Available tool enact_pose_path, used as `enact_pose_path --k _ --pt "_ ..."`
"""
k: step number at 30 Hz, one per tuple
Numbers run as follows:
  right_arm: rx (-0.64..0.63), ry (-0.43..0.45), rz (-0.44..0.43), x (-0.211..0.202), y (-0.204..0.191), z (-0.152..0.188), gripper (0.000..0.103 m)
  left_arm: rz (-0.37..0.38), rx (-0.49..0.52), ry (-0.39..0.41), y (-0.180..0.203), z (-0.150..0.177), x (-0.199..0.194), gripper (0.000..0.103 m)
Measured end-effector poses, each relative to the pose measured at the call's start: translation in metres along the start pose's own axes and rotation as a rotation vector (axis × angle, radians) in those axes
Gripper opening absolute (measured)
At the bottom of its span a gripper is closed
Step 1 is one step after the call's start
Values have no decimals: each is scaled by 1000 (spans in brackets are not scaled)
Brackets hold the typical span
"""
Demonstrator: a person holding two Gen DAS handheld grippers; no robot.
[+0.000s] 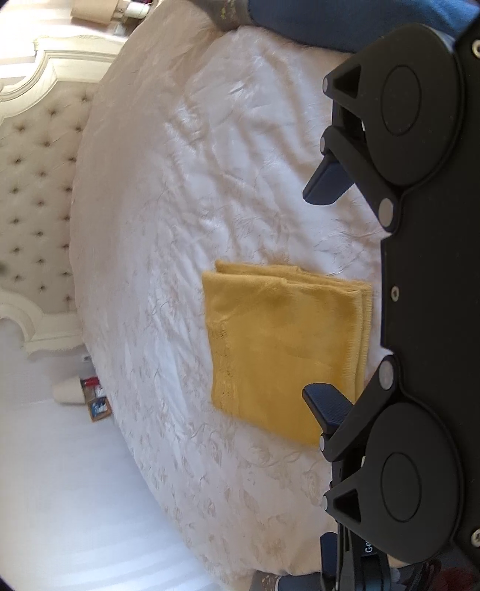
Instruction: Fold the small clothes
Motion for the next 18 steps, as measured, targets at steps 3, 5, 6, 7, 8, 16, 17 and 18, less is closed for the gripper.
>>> enact_pose_path --k 3,5,6,7,8,16,17,18 --pt "-16 -32 31 2 0 4 102 13 -5 -21 0 3 2 70" --pt "-41 -36 42 2 -2 6 102 22 -5 -34 1 5 3 70" --pt "-47 -36 34 1 -3 7 102 26 -5 -38 1 6 3 70" --pt "-48 -38 21 1 -4 7 102 28 -4 -42 2 7 3 70" --pt "-45 -41 10 1 -5 8 102 29 -3 -45 2 7 3 70" --pt "-11 -50 -17 4 -6 7 102 38 -5 -51 3 8 3 70" --pt "-7 -52 -18 5 -6 7 102 39 -3 -51 3 8 2 70" --pt "-4 -53 -18 5 -6 7 102 38 -2 -50 4 9 2 70"
Point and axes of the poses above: each gripper's, at about its wrist camera, not at the fingertips, and x roughly the way its jaws point, y to its right, z to its underside, the point moved 9 cm from there along x, roughly the way its jaws point
